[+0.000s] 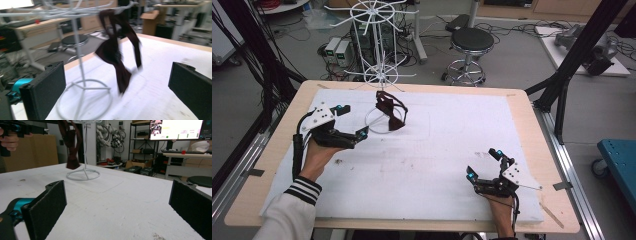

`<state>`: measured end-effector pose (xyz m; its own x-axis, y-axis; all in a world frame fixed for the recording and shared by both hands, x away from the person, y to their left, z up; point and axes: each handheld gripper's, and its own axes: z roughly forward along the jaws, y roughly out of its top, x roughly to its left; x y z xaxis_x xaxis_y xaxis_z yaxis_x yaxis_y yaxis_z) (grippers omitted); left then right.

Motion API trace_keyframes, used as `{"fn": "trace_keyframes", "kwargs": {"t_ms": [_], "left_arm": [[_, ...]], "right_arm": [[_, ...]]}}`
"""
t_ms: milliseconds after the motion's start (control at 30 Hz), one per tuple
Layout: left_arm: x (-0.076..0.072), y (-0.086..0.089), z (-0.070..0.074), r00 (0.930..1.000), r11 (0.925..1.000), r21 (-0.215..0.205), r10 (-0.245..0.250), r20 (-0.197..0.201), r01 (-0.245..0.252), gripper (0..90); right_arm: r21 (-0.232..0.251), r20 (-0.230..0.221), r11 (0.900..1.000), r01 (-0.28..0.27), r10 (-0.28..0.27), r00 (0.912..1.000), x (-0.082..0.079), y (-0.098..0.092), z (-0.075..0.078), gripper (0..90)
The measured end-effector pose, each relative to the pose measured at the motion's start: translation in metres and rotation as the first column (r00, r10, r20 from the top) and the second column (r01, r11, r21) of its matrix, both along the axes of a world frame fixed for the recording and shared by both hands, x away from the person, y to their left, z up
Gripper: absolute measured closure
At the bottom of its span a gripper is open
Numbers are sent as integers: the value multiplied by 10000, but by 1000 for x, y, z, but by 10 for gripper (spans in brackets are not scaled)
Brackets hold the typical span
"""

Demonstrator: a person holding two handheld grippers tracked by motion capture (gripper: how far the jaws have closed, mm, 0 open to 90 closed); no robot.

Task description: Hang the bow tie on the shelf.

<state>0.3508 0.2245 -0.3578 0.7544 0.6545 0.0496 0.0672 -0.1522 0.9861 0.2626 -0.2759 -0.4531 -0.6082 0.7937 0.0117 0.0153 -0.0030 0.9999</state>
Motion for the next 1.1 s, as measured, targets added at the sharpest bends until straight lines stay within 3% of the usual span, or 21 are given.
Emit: {"fn": "trace_keyframes", "kwargs": {"t_ms": [133,300,567,633,800,900,1100], "left_arm": [[-7,1,4,9989,9999,37,-154,434,153,17],[-11,9,5,9979,9995,66,-310,572,307,17],[-29,32,-6,9963,9994,132,-315,799,306,17],[-36,39,-9,9937,9994,88,-352,1064,344,17],[-53,58,-28,9943,9995,192,-284,1025,266,17],[-62,70,-43,9966,10000,-79,27,820,-21,17],[-74,80,-67,9963,9976,-639,328,796,-278,17]], "right_arm": [[9,12,10000,-15,15,10000,0,0,0,6],[82,25,10000,-19,18,10000,-1,0,0,6],[21,56,10000,-15,15,10000,-1,0,0,6],[25,65,10000,-10,10,10000,-1,0,0,6],[8,89,10000,24,-24,10000,-1,0,0,6],[-58,66,10000,12,-12,10000,-2,1,0,6],[-110,115,9999,82,-81,9999,-2,2,0,6]]}}
